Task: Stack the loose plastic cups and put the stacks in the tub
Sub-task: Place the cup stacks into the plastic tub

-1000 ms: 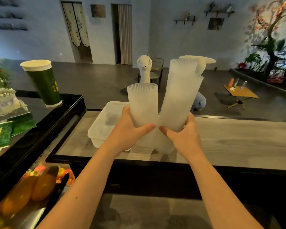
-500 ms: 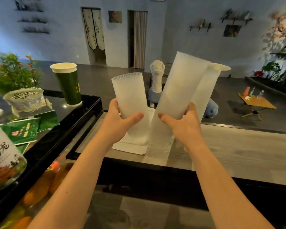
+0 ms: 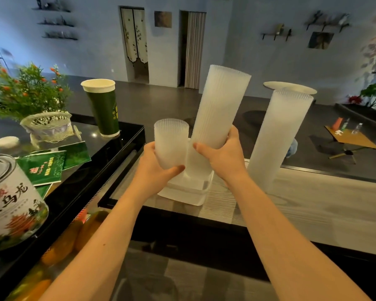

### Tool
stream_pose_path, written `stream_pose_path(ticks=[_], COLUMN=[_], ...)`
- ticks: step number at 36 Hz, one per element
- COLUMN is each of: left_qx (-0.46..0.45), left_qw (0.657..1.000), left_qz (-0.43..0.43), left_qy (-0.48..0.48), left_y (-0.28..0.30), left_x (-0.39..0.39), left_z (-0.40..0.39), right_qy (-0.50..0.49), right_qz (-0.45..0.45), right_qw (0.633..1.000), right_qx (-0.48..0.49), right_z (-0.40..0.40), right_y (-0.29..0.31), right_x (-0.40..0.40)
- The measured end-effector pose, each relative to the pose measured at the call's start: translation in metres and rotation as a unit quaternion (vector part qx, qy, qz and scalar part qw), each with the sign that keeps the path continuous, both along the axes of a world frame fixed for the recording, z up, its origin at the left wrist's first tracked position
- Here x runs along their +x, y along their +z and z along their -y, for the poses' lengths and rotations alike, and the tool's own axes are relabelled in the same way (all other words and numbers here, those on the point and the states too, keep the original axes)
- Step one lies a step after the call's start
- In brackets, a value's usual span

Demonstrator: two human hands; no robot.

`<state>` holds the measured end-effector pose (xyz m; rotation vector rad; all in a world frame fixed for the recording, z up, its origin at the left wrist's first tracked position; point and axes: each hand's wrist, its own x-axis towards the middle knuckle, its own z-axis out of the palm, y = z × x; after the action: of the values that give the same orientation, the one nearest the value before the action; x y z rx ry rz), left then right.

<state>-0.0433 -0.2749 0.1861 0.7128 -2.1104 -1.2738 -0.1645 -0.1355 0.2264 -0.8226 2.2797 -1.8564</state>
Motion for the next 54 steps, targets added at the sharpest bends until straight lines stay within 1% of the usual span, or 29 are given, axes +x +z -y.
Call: stream_pose_path(ticks=[4,8,12,17,25,32,35,40,42,44,45,47,49,51,54], left_qx=[-0.004,-0.028,-0.012,-0.003,-0.015,-0.008,-0.004,0.014,0.011,-0.017,-0.038,-0.11,-0.169,-0.183,-0.145], left_qw=[1.0,0.999,1.0,1.0,0.999,0.999,0.999,0.999,0.998,0.994,0.989,0.969,0.949,0.945,0.962], left_qz=[0.028,0.02,-0.002,-0.003,-0.014,-0.028,-0.027,-0.034,-0.024,-0.009,-0.015,-0.065,-0.142,-0.193,-0.209], left_qy=[0.007,0.023,0.025,0.029,0.042,0.042,0.046,0.036,0.05,0.104,0.143,0.209,0.226,0.19,0.102], left_y=[-0.015,-0.023,-0.031,-0.039,-0.044,-0.043,-0.043,-0.041,-0.039,-0.034,-0.031,-0.023,-0.017,-0.008,0.007], left_x=[0.001,-0.001,-0.005,-0.007,-0.004,-0.004,-0.003,0.002,0.005,0.009,0.012,0.02,0.027,0.03,0.019], left_z=[0.005,0.004,0.002,0.004,-0.002,-0.005,-0.007,-0.009,-0.009,-0.013,-0.017,-0.028,-0.039,-0.053,-0.081], right_qy=[0.018,0.023,0.01,0.016,-0.03,-0.071,-0.075,-0.076,-0.077,-0.074,-0.072,-0.068,-0.067,-0.071,-0.086], right_qz=[0.003,0.001,-0.012,0.01,0.038,0.012,-0.004,-0.006,-0.004,0.002,0.002,-0.001,-0.011,-0.027,-0.07], right_qw=[1.0,0.999,0.999,0.995,0.99,0.985,0.983,0.984,0.984,0.983,0.982,0.978,0.976,0.978,0.986], right_qx=[0.018,0.032,0.051,0.097,0.132,0.156,0.165,0.162,0.161,0.167,0.175,0.197,0.208,0.192,0.122], right_z=[0.007,0.012,0.022,0.031,0.045,0.056,0.057,0.055,0.052,0.048,0.047,0.042,0.037,0.028,0.009], right_y=[-0.013,-0.022,-0.026,-0.037,-0.044,-0.046,-0.044,-0.044,-0.045,-0.045,-0.045,-0.042,-0.037,-0.031,-0.022], right_x=[-0.004,-0.01,-0.023,-0.038,-0.057,-0.07,-0.07,-0.067,-0.066,-0.064,-0.063,-0.061,-0.057,-0.049,-0.029])
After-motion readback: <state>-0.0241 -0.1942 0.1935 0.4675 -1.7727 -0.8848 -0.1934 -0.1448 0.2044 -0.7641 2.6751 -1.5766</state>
